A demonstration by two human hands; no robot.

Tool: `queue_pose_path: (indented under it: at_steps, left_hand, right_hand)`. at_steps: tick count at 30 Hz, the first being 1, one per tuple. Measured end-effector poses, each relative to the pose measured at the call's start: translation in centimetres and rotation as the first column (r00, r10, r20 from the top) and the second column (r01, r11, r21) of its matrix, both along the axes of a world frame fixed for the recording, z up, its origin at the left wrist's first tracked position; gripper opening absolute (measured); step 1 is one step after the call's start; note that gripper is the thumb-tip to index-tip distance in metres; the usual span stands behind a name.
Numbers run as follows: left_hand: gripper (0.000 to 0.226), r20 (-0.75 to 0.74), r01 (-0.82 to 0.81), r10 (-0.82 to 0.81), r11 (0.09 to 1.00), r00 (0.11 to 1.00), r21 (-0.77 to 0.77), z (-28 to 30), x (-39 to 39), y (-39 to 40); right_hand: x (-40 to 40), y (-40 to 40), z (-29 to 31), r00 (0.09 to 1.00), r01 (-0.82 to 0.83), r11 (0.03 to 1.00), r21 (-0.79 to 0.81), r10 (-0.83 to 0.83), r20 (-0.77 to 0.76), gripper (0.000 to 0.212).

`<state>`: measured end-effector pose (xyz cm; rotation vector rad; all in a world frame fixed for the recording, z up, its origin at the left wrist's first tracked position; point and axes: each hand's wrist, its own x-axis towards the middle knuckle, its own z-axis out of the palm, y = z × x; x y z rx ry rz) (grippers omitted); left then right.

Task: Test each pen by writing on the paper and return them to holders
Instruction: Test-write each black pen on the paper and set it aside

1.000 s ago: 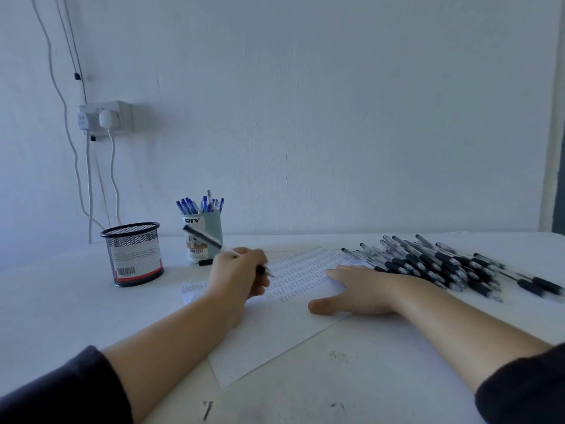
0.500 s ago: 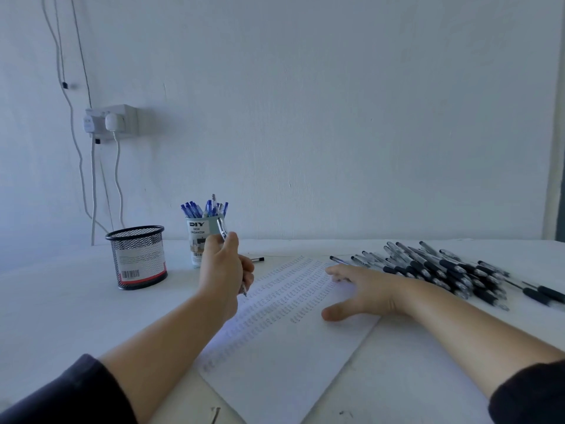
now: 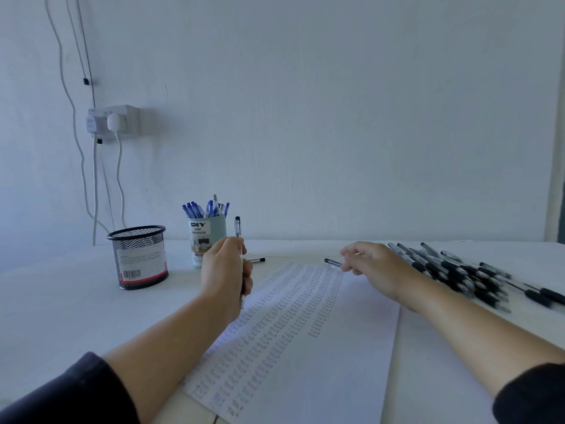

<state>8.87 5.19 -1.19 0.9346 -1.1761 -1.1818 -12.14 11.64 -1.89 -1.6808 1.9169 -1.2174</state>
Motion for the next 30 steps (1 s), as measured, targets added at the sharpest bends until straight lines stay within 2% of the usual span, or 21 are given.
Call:
queue_pose_path:
  at_steps: [6, 8, 10, 14, 18, 23, 25, 27, 28, 30]
  left_hand:
    - [0.021, 0.036, -0.045, 0.045, 0.999, 0.998, -0.014, -0.2, 0.1, -0.7]
    - [0.019, 0.039, -0.011, 0.012, 1.0, 0.999, -0.029, -0.3, 0.1, -0.8]
    - [0.007, 0.069, 0.019, -0.016, 0.999, 0.997, -0.044, -0.4, 0.0, -0.8]
    - [0.031, 0.045, 0.089, -0.088, 0.996, 0.995, -0.013, -0.4, -0.3, -0.6]
    - [0.028, 0.019, 0.201, -0.2, 0.979, 0.98, -0.024, -0.5, -0.7, -0.3]
    - [0.024, 0.032, 0.273, -0.272, 0.961, 0.962, -0.04, -0.7, -1.0, 0.0]
    - [0.028, 0.123, 0.256, -0.252, 0.967, 0.96, -0.016, -0.7, -1.0, 0.1]
    - [0.036, 0.327, 0.172, -0.146, 0.984, 0.934, -0.053, -0.9, -1.0, 0.0]
    - [0.037, 0.447, 0.14, -0.075, 0.983, 0.891, -0.115, -1.1, -1.0, -0.1]
    - [0.028, 0.639, 0.18, 0.004, 0.958, 0.769, -0.222, -1.4, -1.1, -0.3]
  right_hand:
    - [0.1, -0.2, -0.2, 0.999, -0.006, 1.0, -0.008, 0.005, -0.043, 0.018]
    - [0.2, -0.1, -0.2, 0.999, -0.02, 1.0, -0.014, 0.019, -0.047, 0.015]
    - [0.4, -0.1, -0.1, 0.998, -0.038, 0.999, -0.032, 0.036, -0.058, 0.015]
    - [1.5, -0.1, 0.0, 0.991, -0.108, 0.991, -0.074, 0.102, -0.088, 0.016]
    - [2.8, -0.3, -0.1, 0.98, -0.159, 0.985, -0.07, 0.149, -0.136, 0.026]
    - [3.3, -0.5, -0.1, 0.964, -0.158, 0.984, -0.08, 0.136, -0.229, 0.008]
    - [2.7, -0.5, 0.0, 0.968, -0.075, 0.991, -0.115, 0.044, -0.248, 0.009]
    - [1.7, -0.4, 0.3, 0.944, 0.098, 0.981, -0.166, -0.145, -0.298, 0.013]
    - [1.1, -0.3, 0.5, 0.902, 0.212, 0.96, -0.181, -0.264, -0.343, 0.014]
    - [-0.3, 0.2, 0.9, 0.749, 0.444, 0.873, -0.204, -0.486, -0.45, 0.016]
